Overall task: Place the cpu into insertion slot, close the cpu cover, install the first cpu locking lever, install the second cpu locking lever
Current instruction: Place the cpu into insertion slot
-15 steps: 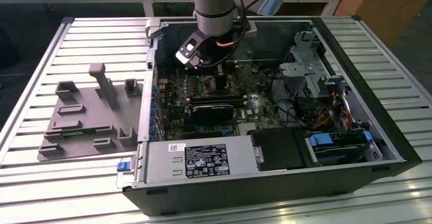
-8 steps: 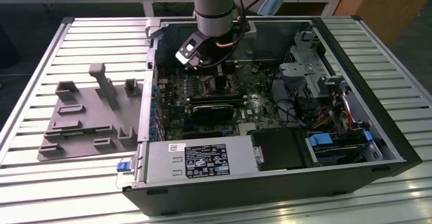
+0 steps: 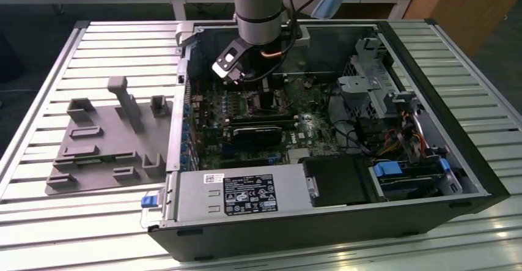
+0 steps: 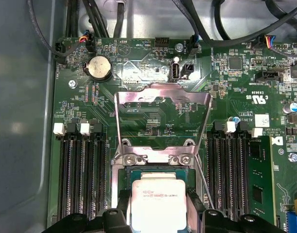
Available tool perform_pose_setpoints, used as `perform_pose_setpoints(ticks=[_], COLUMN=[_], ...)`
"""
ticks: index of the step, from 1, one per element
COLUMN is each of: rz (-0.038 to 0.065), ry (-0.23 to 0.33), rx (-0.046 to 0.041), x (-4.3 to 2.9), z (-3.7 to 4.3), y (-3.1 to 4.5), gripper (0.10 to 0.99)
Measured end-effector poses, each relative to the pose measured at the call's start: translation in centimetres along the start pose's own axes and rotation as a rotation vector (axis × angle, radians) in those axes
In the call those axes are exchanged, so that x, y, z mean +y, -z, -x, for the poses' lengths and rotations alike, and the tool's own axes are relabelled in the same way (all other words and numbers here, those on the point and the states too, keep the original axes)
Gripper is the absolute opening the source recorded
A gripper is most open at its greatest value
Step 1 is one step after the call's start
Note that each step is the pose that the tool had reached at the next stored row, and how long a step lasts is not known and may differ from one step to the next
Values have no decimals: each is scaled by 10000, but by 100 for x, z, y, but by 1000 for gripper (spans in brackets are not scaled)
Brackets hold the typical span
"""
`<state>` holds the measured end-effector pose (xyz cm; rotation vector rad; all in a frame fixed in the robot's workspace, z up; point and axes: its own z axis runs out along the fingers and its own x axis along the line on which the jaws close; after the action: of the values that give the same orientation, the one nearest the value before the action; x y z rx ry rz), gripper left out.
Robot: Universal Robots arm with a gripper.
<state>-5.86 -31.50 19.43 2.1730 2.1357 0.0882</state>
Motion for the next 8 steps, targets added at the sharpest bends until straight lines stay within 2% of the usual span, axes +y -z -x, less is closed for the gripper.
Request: perform_pose_setpoints(ticks=[8], rz=[-1], ry=[1], rx=[-1], x=[0], z=[0], y=[-1], gripper=[549])
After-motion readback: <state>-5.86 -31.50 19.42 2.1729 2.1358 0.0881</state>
